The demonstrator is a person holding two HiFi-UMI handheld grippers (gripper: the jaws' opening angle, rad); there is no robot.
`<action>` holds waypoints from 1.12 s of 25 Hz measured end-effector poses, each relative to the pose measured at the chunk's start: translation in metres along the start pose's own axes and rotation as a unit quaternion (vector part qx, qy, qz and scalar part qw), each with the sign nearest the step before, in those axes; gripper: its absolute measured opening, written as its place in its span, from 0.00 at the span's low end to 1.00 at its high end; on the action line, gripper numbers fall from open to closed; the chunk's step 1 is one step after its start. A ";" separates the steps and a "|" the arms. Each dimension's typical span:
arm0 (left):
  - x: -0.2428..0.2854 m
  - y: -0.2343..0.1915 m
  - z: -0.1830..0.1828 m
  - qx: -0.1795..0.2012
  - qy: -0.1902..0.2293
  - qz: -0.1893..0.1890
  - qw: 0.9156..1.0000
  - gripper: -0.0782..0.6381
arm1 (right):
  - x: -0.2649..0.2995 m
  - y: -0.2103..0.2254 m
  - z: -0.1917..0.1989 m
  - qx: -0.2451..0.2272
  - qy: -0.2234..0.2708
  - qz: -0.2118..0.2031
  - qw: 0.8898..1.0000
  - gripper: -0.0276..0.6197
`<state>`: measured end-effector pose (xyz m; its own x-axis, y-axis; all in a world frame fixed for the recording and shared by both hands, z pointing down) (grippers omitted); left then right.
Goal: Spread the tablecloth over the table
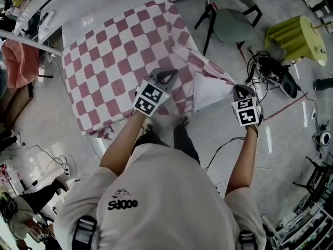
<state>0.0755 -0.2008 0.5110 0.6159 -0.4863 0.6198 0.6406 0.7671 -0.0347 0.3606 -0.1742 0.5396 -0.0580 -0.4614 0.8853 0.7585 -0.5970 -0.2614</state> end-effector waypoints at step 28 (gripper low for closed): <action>0.101 0.035 0.000 0.020 -0.064 0.042 0.997 0.15 | 0.094 0.050 0.139 0.086 -0.090 0.033 0.992 0.08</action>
<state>0.1597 -0.2232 0.5728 0.6010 -0.3640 0.7115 0.5687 0.8203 -0.0608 0.4830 -0.1558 0.6633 0.0996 -0.3615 0.9270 0.8574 -0.4415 -0.2643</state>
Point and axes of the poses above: the fingertips, and each gripper's own axes: x forward along the fingers, y to its right, z out of its underside, the point moved 6 cm from there along -x, backward along the fingers, and after that the axes turned 11 degrees about -y, right-handed, at the moved point
